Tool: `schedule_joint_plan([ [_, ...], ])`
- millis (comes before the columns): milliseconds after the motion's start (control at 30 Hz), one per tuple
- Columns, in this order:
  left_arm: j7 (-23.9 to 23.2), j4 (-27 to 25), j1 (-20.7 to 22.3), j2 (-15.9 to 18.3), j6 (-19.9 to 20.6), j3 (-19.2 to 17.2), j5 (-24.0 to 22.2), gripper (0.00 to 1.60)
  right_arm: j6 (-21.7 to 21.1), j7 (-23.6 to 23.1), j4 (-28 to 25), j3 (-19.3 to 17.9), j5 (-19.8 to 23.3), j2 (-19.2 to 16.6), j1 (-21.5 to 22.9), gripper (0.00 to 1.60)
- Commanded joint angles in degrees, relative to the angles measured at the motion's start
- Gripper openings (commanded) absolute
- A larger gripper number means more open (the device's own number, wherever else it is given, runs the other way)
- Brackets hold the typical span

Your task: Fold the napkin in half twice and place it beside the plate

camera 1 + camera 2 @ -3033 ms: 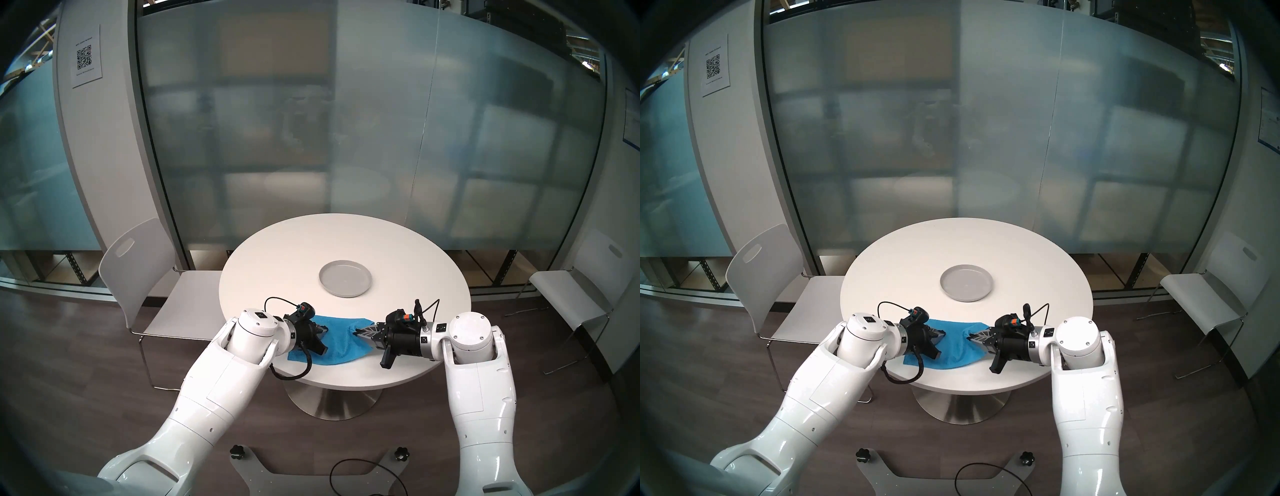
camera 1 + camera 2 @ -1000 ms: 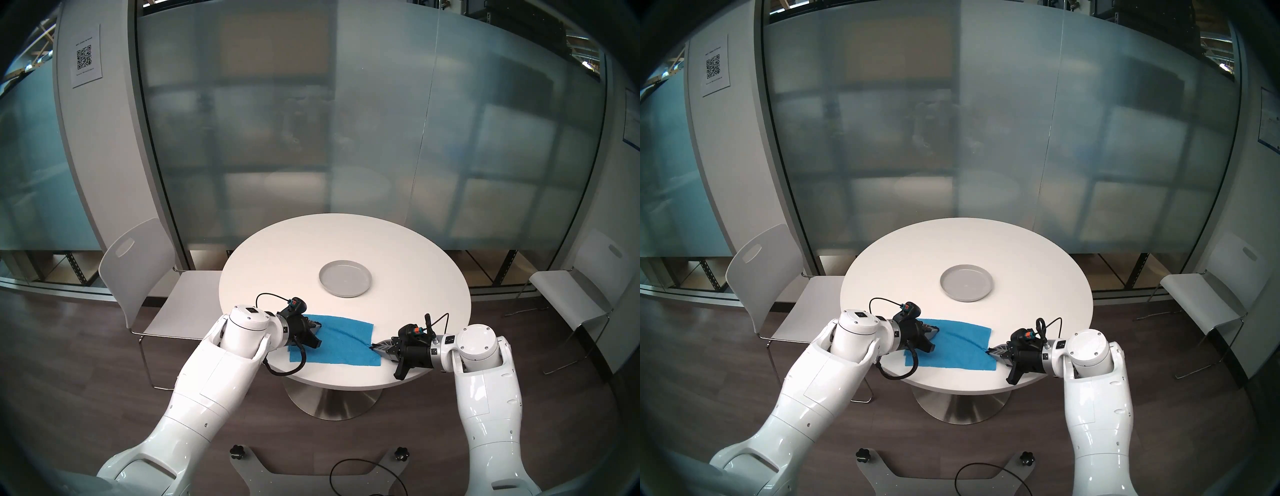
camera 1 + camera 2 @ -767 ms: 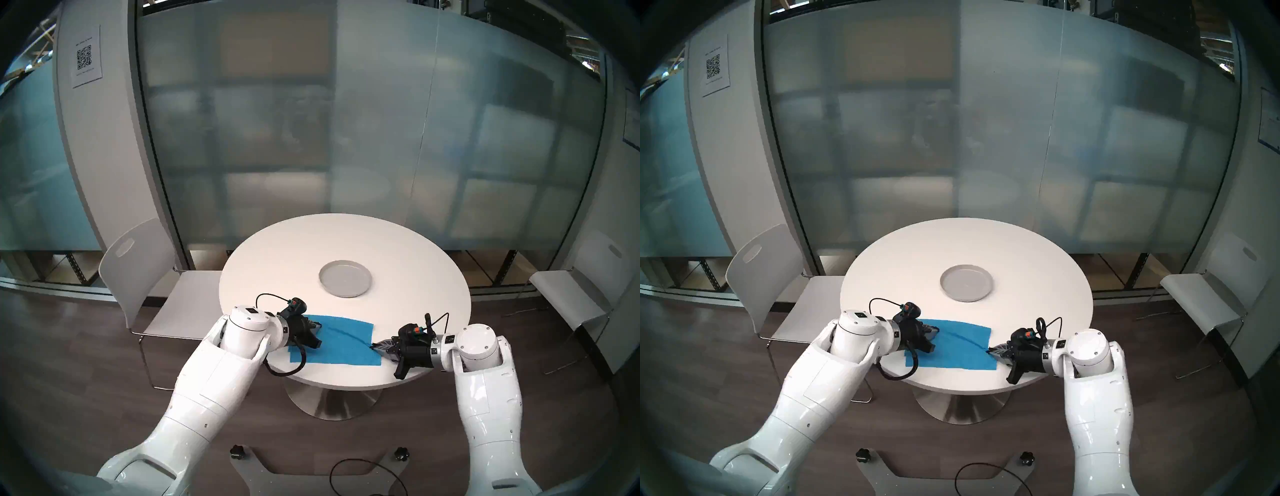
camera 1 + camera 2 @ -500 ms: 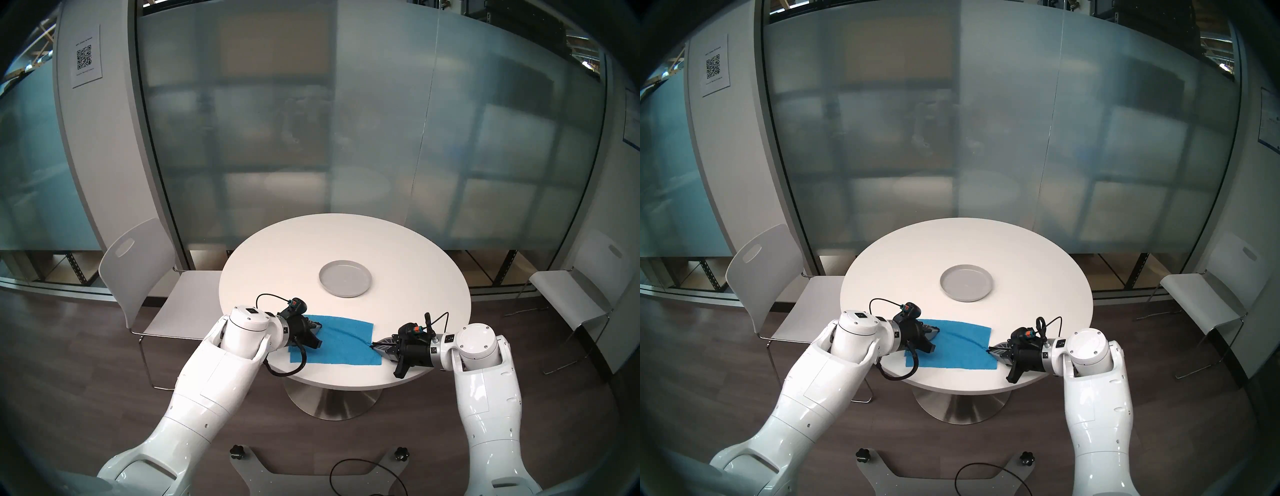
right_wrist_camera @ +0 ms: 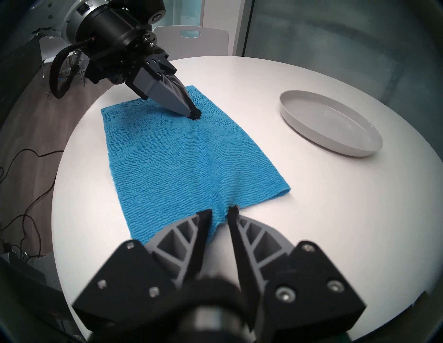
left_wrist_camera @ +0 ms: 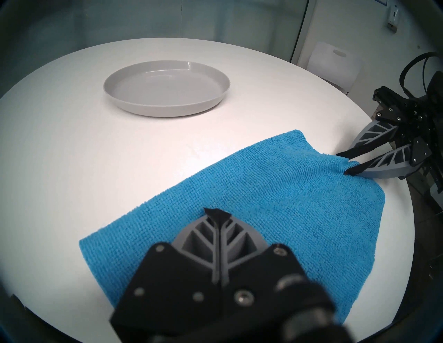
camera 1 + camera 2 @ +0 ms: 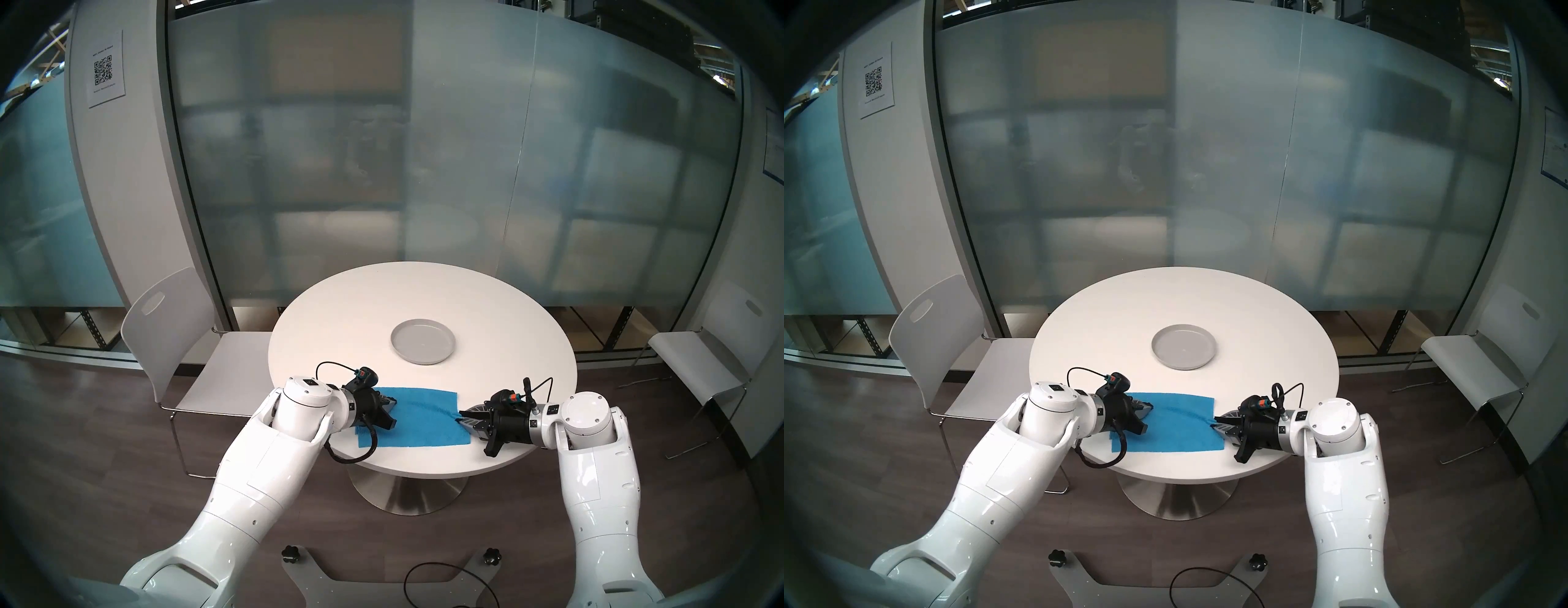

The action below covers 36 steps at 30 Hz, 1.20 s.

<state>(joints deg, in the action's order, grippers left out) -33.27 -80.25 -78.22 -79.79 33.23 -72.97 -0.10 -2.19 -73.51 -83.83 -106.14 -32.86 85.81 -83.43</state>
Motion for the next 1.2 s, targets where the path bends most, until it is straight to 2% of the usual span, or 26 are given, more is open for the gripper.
schedule_joint_plan([
  [0,0.1,-0.5,0.7,-0.3,-0.3,-0.1,0.0,0.00,-0.3,-0.2,-0.5,-0.4,0.1,-0.7,1.5,0.99],
  [100,0.1,-0.4,0.7,-0.2,-0.4,-0.1,0.0,0.00,-0.6,-0.7,-0.1,-0.3,0.0,-1.0,1.7,1.36],
  [233,0.1,-0.3,0.7,-0.2,-0.5,-0.2,-0.1,0.00,-0.4,-0.5,0.2,-0.2,0.1,-0.8,1.4,1.35],
  [333,0.1,-0.4,0.7,-0.1,-0.6,-0.4,-0.2,0.00,-0.3,-0.1,0.1,-0.4,0.1,-0.7,1.2,1.47],
  [467,0.2,-0.5,0.6,-0.1,-0.5,-0.5,-0.2,0.00,-0.2,0.1,-0.9,-1.0,0.7,-0.7,1.6,1.42],
  [700,0.1,-0.4,0.6,-0.1,-0.6,-0.5,-0.2,0.00,-0.3,-0.3,-1.2,-1.9,0.7,-1.5,2.4,1.47],
  [800,0.2,-0.4,0.6,-0.1,-0.6,-0.6,-0.1,0.00,-0.3,-0.7,-1.5,-2.4,0.7,-1.8,2.0,1.36],
  [1167,0.3,-0.4,0.7,-0.2,-0.5,-0.5,0.0,0.00,-0.6,-2.4,-2.8,-3.6,0.8,-1.8,0.5,1.40],
])
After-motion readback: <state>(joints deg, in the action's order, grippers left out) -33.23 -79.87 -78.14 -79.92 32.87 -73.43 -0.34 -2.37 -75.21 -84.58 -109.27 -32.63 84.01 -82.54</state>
